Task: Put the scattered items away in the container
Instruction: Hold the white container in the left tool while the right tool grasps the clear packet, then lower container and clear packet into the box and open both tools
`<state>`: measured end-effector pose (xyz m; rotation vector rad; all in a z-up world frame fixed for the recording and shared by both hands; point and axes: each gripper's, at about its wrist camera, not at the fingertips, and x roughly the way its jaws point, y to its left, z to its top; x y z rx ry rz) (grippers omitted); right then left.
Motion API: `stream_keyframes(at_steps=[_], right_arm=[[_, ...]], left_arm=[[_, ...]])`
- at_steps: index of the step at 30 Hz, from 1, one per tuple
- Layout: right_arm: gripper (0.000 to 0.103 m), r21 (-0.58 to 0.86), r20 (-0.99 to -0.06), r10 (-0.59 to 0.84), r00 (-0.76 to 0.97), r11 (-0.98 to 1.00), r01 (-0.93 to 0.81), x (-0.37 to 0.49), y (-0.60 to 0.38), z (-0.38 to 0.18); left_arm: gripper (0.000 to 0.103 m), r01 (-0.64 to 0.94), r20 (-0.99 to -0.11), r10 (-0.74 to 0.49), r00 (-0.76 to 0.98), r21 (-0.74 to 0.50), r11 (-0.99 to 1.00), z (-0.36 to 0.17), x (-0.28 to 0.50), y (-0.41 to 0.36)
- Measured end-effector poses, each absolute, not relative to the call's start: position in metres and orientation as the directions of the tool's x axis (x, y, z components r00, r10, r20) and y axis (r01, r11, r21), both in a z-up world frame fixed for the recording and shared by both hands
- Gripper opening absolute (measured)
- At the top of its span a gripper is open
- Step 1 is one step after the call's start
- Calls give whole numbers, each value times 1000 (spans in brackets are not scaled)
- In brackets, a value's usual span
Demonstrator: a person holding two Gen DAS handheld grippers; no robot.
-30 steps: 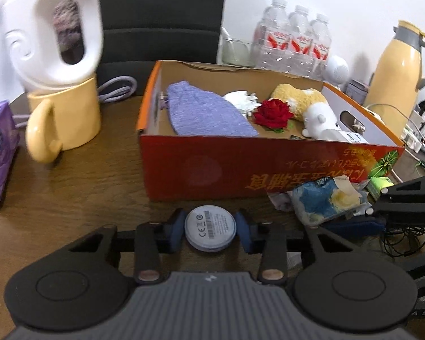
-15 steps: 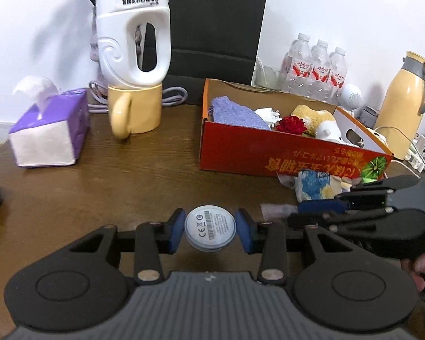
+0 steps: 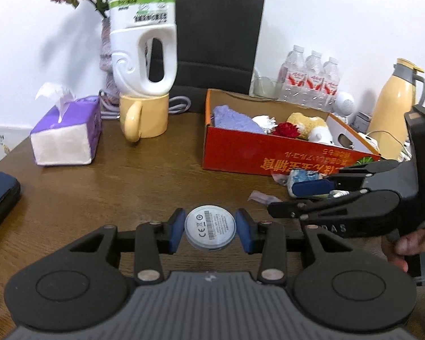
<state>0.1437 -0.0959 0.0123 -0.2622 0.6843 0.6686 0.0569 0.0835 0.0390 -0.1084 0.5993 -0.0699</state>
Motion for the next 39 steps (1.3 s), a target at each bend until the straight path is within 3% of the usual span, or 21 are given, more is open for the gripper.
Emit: stream_keyframes(at_steps=[7, 13, 21, 29, 35, 39], right_arm=[[18, 25, -681, 481, 552, 769, -639, 160, -83, 1], [16, 26, -681, 466, 565, 787, -617, 145, -85, 4], [16, 108, -571, 403, 715, 900, -422, 62, -137, 30], [16, 215, -496, 344, 797, 938, -271, -11, -185, 45], [16, 200, -440, 327, 836, 944, -264, 15, -207, 78], [16, 236, -449, 342, 826, 936, -259, 68, -230, 103]], left_arm=[[40, 36, -555, -102, 826, -129, 991, 35, 63, 87], [40, 44, -537, -108, 837, -130, 991, 39, 61, 85], [40, 132, -473, -152, 868, -77, 988, 49, 38, 55], [40, 302, -486, -323, 812, -123, 945, 41, 13, -3], [40, 369, -447, -392, 804, -141, 918, 68, 45, -12], [40, 405, -480, -426, 767, -153, 901, 87, 110, -19]])
